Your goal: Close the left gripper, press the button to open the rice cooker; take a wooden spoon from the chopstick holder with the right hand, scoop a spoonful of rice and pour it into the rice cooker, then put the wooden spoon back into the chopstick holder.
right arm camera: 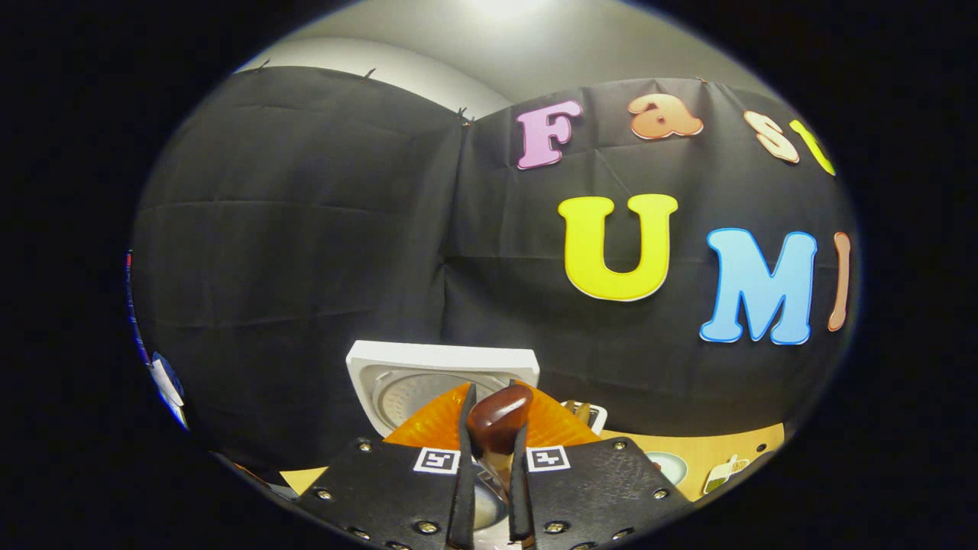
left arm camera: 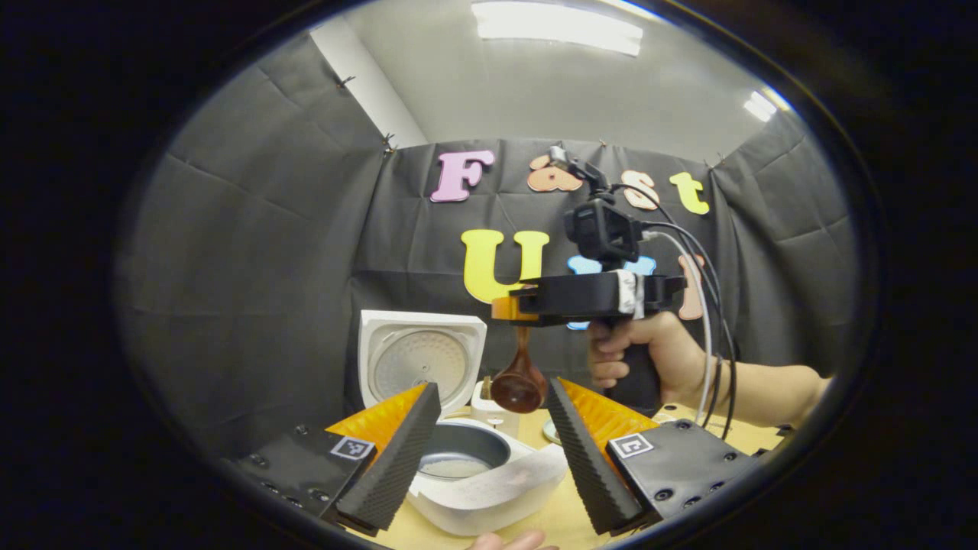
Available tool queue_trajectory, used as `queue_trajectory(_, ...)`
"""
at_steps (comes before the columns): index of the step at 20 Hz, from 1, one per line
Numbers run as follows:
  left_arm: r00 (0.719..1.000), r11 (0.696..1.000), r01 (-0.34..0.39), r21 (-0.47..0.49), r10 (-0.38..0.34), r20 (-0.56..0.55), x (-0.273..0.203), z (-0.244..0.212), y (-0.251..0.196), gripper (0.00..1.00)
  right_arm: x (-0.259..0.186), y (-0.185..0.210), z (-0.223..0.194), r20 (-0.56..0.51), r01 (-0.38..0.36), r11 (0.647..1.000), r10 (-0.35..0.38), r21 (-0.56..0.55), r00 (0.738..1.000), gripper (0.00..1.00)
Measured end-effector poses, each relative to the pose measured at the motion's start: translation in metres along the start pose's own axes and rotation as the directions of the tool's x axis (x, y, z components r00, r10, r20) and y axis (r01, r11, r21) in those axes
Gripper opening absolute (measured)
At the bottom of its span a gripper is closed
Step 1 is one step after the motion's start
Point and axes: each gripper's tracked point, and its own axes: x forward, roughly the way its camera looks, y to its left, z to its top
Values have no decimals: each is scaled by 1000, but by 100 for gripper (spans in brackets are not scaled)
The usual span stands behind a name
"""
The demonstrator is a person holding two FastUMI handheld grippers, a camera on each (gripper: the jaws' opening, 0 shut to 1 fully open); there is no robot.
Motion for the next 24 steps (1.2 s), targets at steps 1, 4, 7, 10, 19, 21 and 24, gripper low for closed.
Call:
queue_trajectory(1, 1000, 1000, 5, 0, -5, -2, 3, 0, -3, 98, -5, -15, -1, -7, 17, 1000, -17, 17, 1000, 18)
queue_trajectory(4, 1000, 1000, 24, 9, -24, -2, 10, 1, -17, 98, -21, -64, 1, -16, 71, 995, -70, 72, 997, 18)
queue_trajectory(7, 998, 998, 61, -11, -61, 17, 10, 2, -36, 99, -37, -107, -1, -29, 128, 987, -126, 96, 992, 18)
queue_trajectory(10, 997, 997, 83, 0, -83, -5, 20, -6, -47, 96, -51, -137, -2, -28, 160, 980, -158, 118, 987, 18)
queue_trajectory(19, 992, 993, 121, -16, -121, -31, 37, -24, -67, 94, -110, -220, -27, -69, 248, 948, -239, 199, 969, 18)
queue_trajectory(21, 992, 992, 122, -14, -122, -36, 41, -26, -69, 98, -122, -243, -28, -63, 280, 938, -273, 202, 960, 18)
queue_trajectory(24, 991, 992, 123, -11, -124, -45, 44, -25, -73, 98, -140, -277, -38, -79, 331, 918, -321, 219, 944, 18)
